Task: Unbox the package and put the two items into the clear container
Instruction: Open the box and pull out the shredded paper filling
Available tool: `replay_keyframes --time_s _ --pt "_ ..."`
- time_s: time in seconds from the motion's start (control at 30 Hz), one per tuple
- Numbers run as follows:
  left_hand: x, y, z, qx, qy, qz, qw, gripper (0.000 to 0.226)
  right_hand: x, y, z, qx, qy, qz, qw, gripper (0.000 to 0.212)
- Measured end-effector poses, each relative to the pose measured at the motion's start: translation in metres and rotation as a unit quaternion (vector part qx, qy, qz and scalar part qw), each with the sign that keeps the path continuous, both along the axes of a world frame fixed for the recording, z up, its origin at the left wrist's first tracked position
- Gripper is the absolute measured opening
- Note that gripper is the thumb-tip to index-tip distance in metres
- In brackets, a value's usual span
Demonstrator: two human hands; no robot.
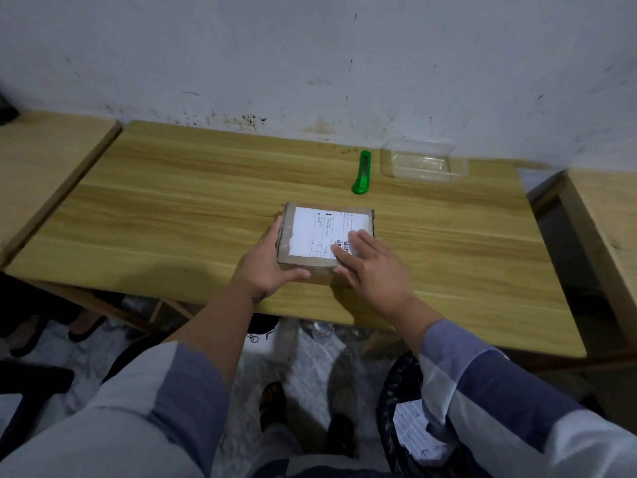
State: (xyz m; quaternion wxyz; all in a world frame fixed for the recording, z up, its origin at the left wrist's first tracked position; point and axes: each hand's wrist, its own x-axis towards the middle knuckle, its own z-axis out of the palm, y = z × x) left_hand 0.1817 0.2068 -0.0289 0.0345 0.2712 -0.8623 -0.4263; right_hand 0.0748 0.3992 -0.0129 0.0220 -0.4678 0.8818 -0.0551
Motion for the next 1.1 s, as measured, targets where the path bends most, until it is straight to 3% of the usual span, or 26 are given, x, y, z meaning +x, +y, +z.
replay_keyframes --time_s 0.1,0.23,0.43,0.5,0.63,0.7,0.8,0.97,1.1 --pt "0.002 0.001 0.0 0.0 -0.004 0.001 1.0 0.128 0.001 0.002 0.003 0.009 -0.012 0.008 1.0 0.047" --pt "0.005 0.001 -0.002 0.005 0.005 0.001 1.0 0.132 -0.003 -0.002 0.011 -0.134 0.015 -0.017 0.991 0.04" --pt "0.002 0.0 0.001 0.023 0.008 0.003 1.0 0.142 -0.006 0.001 0.012 -0.188 -0.001 -0.061 0.98 0.047" --pt "0.005 0.006 0.006 -0.005 0.029 0.028 0.999 0.125 -0.002 0.006 0.012 -0.198 -0.021 -0.09 0.976 0.052" --pt "0.014 0.015 0.01 -0.081 0.087 0.054 0.991 0.053 0.003 0.013 0.013 -0.177 -0.067 -0.129 0.974 0.062" --pt "0.016 0.016 0.011 -0.105 0.108 0.071 0.986 0.04 0.007 0.013 0.014 -0.202 -0.096 -0.149 0.963 0.06" --pt "0.01 0.017 0.02 -0.096 0.133 0.1 0.981 0.038 0.01 0.01 0.016 -0.267 -0.116 -0.162 0.943 0.05" --pt "-0.019 0.017 0.051 -0.047 0.151 0.164 0.974 0.048 -0.012 -0.011 0.043 -0.429 -0.176 -0.273 0.843 0.037" --pt "-0.041 0.009 0.065 -0.077 0.148 0.143 0.976 0.057 -0.037 -0.034 0.065 -0.426 -0.164 -0.293 0.84 0.031"
